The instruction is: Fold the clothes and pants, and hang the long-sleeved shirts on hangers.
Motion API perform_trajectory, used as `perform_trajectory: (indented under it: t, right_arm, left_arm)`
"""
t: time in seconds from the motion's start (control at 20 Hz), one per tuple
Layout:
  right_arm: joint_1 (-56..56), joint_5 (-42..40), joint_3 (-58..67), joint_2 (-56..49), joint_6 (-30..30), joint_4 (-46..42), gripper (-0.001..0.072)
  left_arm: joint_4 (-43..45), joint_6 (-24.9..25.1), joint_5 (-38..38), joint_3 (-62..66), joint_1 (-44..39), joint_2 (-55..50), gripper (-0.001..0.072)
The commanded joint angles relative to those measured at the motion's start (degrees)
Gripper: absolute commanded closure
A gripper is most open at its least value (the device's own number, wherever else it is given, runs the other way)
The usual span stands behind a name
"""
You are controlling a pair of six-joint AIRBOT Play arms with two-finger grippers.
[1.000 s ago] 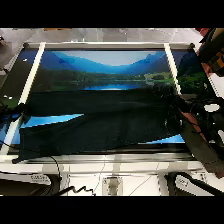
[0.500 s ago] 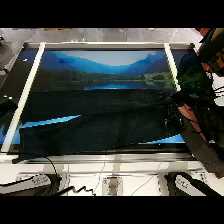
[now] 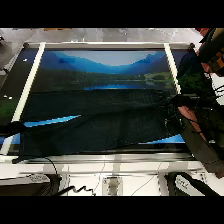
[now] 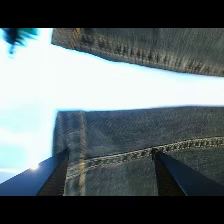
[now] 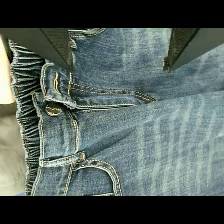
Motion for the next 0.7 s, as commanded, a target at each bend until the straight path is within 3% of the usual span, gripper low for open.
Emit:
perform_trajectory:
  t: [0.0,0.05,0.1,0.2,0.5,0.65]
  right_arm:
    - [0.04,0.59,0.07,0.04,3.61,-0.13,0.0103]
    - [0.04,0.59,0.07,0.04,4.39,-0.07,0.0103]
    - [0.04,0.59,0.07,0.04,4.81,-0.02,0.0103]
    - [0.04,0.72,0.07,0.04,4.81,0.02,0.0103]
    - [0.04,0.72,0.07,0.04,4.81,0.0,0.0108]
    - [0.04,0.72,0.07,0.04,4.79,-0.17,0.0173]
  left_arm:
    - [-0.59,2.69,0.09,-0.48,0.02,-5.03,0.0152]
    - [-0.61,2.71,0.61,-0.48,-0.11,-5.92,0.0168]
    - [-0.61,2.73,1.25,-0.46,-0.15,-6.43,0.0287]
    - [-1.18,2.75,2.99,-0.17,-0.15,-6.27,0.0663]
    - [-5.01,2.16,4.98,6.71,-0.15,-6.25,0.0686]
    - [-6.8,0.0,6.56,13.31,-0.15,-5.77,0.0685]
